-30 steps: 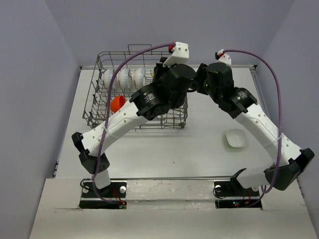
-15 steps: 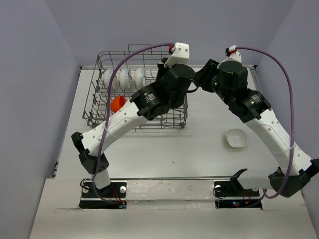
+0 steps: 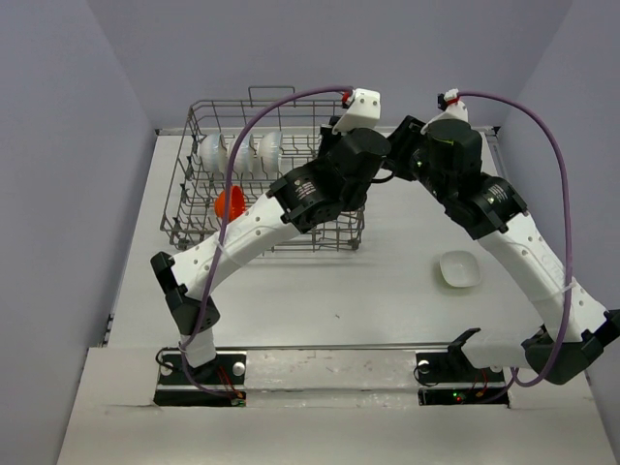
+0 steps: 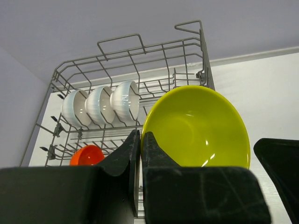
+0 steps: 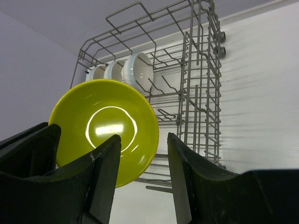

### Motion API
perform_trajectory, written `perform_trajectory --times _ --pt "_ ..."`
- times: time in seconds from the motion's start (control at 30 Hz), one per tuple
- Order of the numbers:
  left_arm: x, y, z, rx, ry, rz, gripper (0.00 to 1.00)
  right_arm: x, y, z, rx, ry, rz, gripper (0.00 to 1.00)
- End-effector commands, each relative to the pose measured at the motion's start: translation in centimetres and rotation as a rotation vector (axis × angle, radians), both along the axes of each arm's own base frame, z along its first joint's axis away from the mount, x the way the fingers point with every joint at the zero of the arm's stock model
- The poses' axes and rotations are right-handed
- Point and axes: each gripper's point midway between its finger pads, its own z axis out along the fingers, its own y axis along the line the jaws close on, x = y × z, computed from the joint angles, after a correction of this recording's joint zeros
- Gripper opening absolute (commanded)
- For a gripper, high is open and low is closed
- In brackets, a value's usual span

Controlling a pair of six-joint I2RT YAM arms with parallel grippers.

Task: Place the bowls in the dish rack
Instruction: Pass from the left arm to the right

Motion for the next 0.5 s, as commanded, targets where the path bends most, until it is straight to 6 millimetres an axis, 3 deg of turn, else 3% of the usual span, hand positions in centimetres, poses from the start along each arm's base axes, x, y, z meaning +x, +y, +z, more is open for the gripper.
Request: perform_trajectory --times 0.0,0.27,0.47 --pt "-0.3 0.5 3.2 -0.150 -0.061 0.001 0.00 0.0 -0.7 1.5 0.020 -0.055 -0.020 0.50" --pt "-1.0 0.5 3.2 -0.198 -0.060 -0.047 0.00 0.7 -0.8 -0.3 -0.005 -0.025 -0.032 0.50" --pt "-1.2 0.4 3.1 -0.211 -0.056 -0.073 0.00 0.8 -0.7 0.0 -0.012 -0.037 -0.028 0.50"
